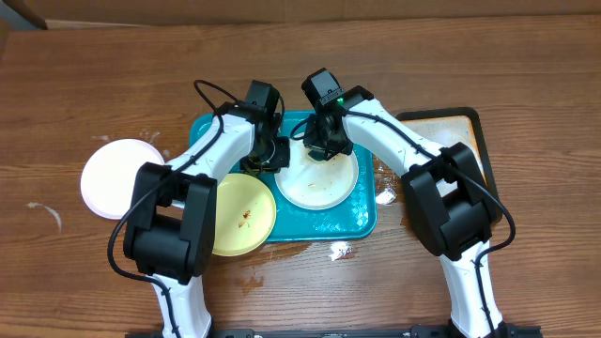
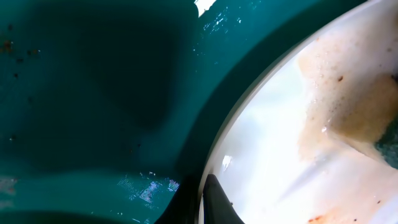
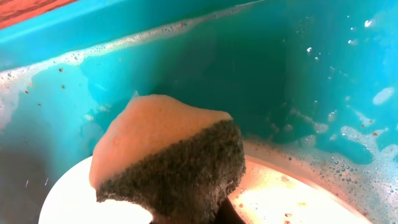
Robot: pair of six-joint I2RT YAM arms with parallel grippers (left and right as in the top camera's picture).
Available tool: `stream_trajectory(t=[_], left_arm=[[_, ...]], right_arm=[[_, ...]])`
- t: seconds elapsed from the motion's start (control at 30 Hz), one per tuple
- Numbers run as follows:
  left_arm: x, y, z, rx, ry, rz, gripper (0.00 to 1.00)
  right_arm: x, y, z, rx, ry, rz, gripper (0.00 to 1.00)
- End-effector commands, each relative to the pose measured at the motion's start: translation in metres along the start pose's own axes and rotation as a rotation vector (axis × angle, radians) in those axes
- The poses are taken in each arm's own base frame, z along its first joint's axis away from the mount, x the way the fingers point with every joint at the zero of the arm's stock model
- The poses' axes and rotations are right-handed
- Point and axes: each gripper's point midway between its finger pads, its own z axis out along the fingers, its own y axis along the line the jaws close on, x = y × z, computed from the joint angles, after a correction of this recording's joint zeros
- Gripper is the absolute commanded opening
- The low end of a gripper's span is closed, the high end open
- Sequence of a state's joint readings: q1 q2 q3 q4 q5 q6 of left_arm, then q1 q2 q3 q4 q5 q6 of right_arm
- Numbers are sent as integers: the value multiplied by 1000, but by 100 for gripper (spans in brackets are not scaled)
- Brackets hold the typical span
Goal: Clean dirty plates on tray and stack at the side
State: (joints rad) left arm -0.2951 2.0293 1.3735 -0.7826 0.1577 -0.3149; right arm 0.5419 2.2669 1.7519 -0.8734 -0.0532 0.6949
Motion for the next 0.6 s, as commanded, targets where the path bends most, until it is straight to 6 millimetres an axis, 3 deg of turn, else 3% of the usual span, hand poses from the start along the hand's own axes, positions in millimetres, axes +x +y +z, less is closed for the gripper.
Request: stream_trajectory(t=[0.0,0.37,0.57], left_arm=[[-5,16,4,-84,-25,-42,4],[-17,35,0,-106,-62,-120,4],[-19,37,-1,-104,-66,-133,4]], right_arm=[[21,-19,26,61,85,-26,4],[74,4,25,50,206,-217,4],[93,2,23,81,254,-214,4]])
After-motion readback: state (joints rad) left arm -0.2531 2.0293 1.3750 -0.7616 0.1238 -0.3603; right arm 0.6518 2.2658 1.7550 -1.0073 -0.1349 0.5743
